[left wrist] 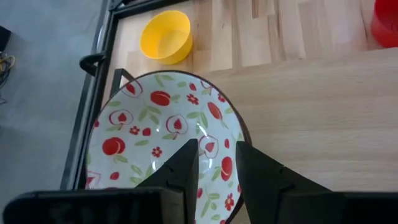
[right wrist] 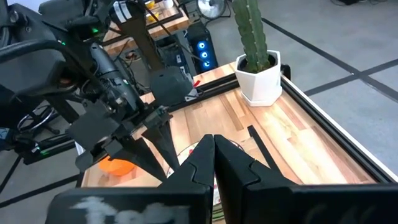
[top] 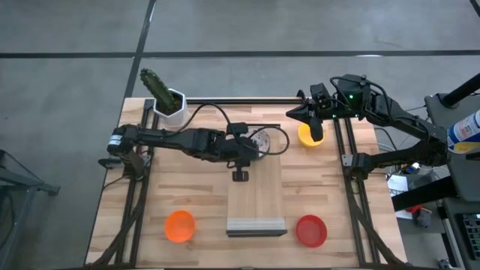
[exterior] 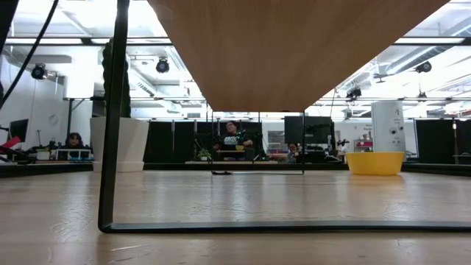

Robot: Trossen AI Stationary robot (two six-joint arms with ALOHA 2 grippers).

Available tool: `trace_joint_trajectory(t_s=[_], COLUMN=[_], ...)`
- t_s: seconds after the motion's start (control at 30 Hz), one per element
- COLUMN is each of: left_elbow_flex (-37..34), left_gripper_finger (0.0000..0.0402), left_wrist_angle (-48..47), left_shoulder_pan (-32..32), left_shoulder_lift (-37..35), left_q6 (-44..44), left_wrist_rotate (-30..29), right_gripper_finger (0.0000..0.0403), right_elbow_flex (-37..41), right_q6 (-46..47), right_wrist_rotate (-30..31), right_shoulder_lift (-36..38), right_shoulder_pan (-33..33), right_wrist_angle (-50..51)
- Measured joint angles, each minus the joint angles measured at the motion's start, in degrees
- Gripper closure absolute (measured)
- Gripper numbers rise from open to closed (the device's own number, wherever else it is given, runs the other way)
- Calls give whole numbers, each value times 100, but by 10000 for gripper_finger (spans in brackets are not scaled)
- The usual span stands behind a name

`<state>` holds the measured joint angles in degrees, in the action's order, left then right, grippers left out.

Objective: Pick & Place Mini bowls
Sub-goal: Stack the white bowl on top of the white bowl on the shelf, then put the yellow bowl on the shelf

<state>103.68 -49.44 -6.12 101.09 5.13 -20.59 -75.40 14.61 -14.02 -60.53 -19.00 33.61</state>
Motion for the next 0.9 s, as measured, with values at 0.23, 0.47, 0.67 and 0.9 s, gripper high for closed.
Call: trace_joint_trajectory(t_s=[0.23,0.47,0.67,0.9], left_elbow_flex=[65,137,122,116], left_gripper_finger=[300,301,301,301], left_wrist_angle=[36,-28,-12,46], left_shoulder_pan=[-1,25,117,182], left_shoulder_lift=[-103,-354,-620,-1030], left_q6=[-122,-868,-1454,-1624], left_wrist_rotate=[-205,-69,462,1069], right_gripper_finger=[394,394,394,394], right_elbow_flex=[7,8,9,9], right_q6=[153,526,649,538], right_wrist_rotate=[0,54,94,96], right_shoulder_lift=[-7,-55,-70,-59], right_shoulder_pan=[0,-2,-2,-2], right_wrist_angle=[49,879,1598,2358])
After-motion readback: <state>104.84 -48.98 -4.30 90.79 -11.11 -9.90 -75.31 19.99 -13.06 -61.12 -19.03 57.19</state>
